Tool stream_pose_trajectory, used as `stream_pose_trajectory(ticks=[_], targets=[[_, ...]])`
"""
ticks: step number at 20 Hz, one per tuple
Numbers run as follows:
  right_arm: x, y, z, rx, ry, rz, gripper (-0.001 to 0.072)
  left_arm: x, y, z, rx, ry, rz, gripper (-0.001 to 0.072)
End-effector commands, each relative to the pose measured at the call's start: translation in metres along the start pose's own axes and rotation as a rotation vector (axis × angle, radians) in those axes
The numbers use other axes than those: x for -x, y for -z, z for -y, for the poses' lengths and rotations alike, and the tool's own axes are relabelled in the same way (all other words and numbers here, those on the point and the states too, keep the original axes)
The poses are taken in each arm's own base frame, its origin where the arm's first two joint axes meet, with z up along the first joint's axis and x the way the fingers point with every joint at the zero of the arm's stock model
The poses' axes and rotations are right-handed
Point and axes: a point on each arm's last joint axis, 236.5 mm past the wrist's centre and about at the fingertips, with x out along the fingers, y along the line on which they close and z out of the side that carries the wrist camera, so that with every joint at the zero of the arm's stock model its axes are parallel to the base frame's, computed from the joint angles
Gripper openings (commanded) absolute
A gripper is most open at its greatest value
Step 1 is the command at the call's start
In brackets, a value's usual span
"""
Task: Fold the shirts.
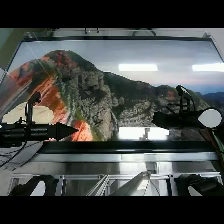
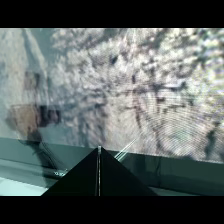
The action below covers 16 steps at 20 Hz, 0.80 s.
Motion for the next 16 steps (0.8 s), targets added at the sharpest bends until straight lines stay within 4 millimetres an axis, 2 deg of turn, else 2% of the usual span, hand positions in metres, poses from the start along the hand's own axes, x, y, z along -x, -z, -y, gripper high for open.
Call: stream_pose_trajectory(ticks=[1,8,9,11,12,13,14,16], targets=[[0.000,0.000,0.000,0.002,-0.001,0.000,0.0025,0.000,0.000,0.000,-0.001,-0.002,0.002,0.0014],[0.000,0.000,0.000,0.002,-0.001,0.000,0.0025,0.000,-0.008,-0.006,0.008,-0.027,0.036,0.0016],[0.000,0.000,0.000,0.001,-0.001,0.000,0.0025,0.001,-0.011,-0.009,0.023,-0.038,0.047,0.0103],[0.000,0.000,0.000,0.002,-0.001,0.000,0.0025,0.017,-0.023,-0.028,0.059,-0.138,0.081,0.0677],[0.000,0.000,0.000,0.001,0.000,0.000,0.0025,0.035,-0.033,-0.045,0.091,-0.236,0.118,0.0720],[0.000,0.000,0.000,0.001,-0.001,0.000,0.0025,0.059,-0.045,-0.061,0.113,-0.331,0.167,0.0720],[0.000,0.000,0.000,0.002,-0.001,0.000,0.0025,0.092,-0.059,-0.079,0.146,-0.439,0.244,0.0720],[0.000,0.000,0.000,0.002,-0.001,0.000,0.0025,0.174,-0.081,-0.112,0.249,-0.647,0.455,0.0720]])
